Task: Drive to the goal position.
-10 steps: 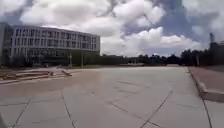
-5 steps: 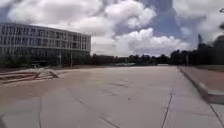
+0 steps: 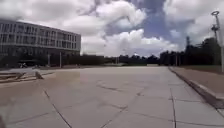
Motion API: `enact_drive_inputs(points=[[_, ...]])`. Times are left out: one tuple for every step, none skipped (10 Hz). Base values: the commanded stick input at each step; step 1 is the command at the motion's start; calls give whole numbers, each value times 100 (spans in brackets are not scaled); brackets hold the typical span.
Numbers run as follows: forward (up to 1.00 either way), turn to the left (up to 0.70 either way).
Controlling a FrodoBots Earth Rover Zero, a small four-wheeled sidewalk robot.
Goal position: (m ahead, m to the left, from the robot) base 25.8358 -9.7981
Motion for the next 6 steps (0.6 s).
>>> enact_drive_inputs(points=[[100, -31], [100, -31], [100, -27], [100, 0], [100, 0], [100, 0]])
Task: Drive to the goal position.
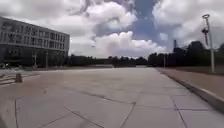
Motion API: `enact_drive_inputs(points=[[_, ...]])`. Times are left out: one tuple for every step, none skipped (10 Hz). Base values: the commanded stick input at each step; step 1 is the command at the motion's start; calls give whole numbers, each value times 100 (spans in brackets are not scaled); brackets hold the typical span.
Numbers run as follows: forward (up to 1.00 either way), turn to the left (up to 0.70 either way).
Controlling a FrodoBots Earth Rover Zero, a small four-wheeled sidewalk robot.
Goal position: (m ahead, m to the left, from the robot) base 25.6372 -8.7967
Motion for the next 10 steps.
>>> enact_drive_inputs(points=[[100, 0], [100, 0], [100, 0], [100, 0], [100, 0], [100, 0], [100, -4], [100, -21], [100, -15], [100, 0]])
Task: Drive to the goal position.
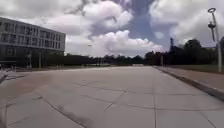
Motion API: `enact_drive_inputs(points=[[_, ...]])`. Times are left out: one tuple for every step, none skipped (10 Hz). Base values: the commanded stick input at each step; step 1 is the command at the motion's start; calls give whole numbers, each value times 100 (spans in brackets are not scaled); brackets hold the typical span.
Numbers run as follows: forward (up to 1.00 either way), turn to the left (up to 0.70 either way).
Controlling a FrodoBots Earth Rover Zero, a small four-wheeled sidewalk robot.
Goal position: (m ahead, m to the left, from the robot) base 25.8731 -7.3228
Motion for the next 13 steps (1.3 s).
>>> enact_drive_inputs(points=[[100, 0], [100, -6], [100, -18], [100, -17], [100, -5], [100, -3], [100, 0], [100, 0], [100, 0], [100, 0], [100, 0], [100, 0], [100, 0]])
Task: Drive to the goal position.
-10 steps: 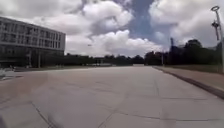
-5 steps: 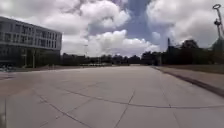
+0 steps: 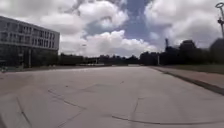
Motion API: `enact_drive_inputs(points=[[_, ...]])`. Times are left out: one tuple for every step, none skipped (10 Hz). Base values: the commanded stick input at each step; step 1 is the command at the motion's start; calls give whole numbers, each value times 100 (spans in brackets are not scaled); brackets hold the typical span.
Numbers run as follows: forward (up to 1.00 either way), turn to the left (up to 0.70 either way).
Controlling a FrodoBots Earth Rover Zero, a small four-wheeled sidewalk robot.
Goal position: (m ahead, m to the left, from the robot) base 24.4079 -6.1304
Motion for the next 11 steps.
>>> enact_drive_inputs(points=[[100, 0], [100, 0], [100, 0], [100, -9], [100, -11], [100, -3], [100, 0], [100, 0], [100, -5], [100, 0], [100, -3]])
